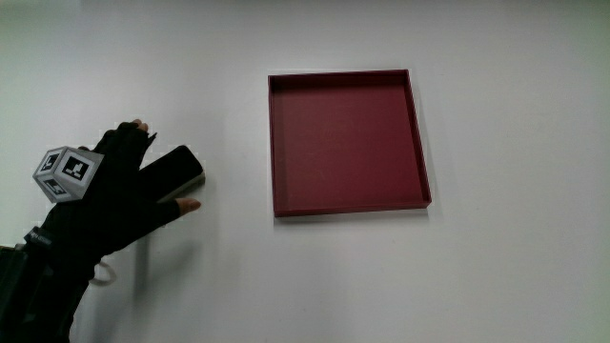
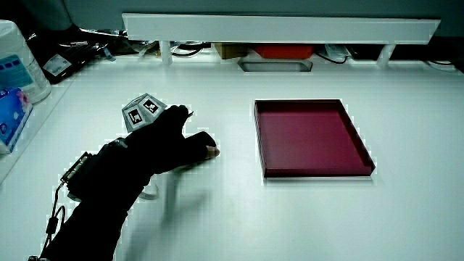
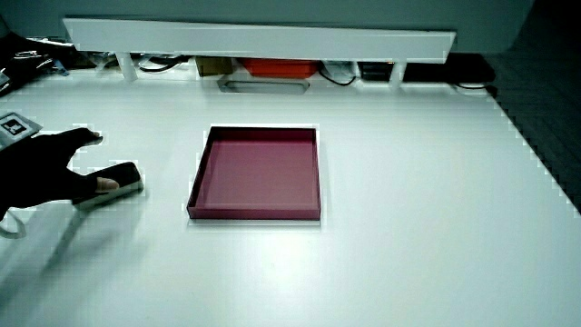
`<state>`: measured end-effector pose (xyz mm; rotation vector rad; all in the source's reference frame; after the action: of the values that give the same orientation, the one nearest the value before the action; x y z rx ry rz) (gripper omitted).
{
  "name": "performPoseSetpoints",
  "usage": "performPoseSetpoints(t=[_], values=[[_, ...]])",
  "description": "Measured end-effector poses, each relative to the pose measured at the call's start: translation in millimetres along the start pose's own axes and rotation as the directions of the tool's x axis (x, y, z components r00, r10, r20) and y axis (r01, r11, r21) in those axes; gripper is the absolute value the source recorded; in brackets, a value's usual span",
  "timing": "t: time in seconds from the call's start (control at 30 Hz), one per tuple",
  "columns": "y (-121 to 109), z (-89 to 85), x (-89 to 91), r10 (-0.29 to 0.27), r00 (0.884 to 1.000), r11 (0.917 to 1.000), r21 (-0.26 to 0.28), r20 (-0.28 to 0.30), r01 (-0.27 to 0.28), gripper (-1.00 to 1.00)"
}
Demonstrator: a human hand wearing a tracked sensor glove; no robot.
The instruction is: Pick eraser
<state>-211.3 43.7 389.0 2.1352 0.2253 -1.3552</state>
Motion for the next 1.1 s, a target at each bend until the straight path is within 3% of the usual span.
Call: performPoseSetpoints(t=[0.07,0.13,0.2,0.27,0.33,0.37,0.4,0.43,0.5,0.53,0.6,0.63,0.73,0.8,0.83,0.93,0.97,1.03,1.07,1.1], values=[[4,9.2,-3.1,0.027,0.991,0.9994,0.025,-0.135,-0.023,0.0],[9,18.4,-6.2,0.056,0.962,0.9976,0.054,-0.266,-0.043,0.0],[13,27.5,-9.2,0.087,0.916,0.9947,0.084,-0.392,-0.059,0.0],[17,36.7,-12.3,0.12,0.852,0.9907,0.117,-0.509,-0.07,0.0],[21,40.8,-17.5,0.169,0.85,0.9837,0.138,-0.498,-0.115,0.0],[23,42.7,-19.9,0.185,0.844,0.9814,0.14,-0.504,-0.131,0.0],[26,44.6,-24.8,0.214,0.847,0.9758,0.146,-0.487,-0.163,0.0],[29,46.9,-31.8,0.202,0.847,0.9779,0.149,-0.491,-0.147,0.0],[34,51.8,-42.3,0.221,0.847,0.9732,0.165,-0.484,-0.16,0.0],[36,53.9,-49.1,0.218,0.849,0.974,0.161,-0.481,-0.159,0.0],[41,57.3,-61.5,0.263,0.852,0.9635,0.17,-0.453,-0.207,0.0],[43,59.3,-73.3,0.256,0.867,0.9661,0.143,-0.427,-0.215,0.0],[48,63.2,-89.5,0.323,0.845,0.9461,0.17,-0.427,-0.275,0.0],[49,64.0,-96.2,0.347,0.847,0.9378,0.166,-0.403,-0.305,0.0],[51,64.3,-104.4,0.363,0.841,0.9318,0.168,-0.402,-0.322,0.0],[54,63.5,-118.7,0.389,0.827,0.9212,0.159,-0.405,-0.355,0.0],[55,63.3,-121.8,0.405,0.815,0.9143,0.165,-0.414,-0.37,0.0],[57,63.1,-127.8,0.417,0.806,0.9079,0.154,-0.419,-0.39,0.0],[57,63.4,-133.4,0.436,0.795,0.8993,0.165,-0.423,-0.405,0.0],[57,62.7,-132.0,0.433,0.795,0.9003,0.158,-0.425,-0.405,0.0]])
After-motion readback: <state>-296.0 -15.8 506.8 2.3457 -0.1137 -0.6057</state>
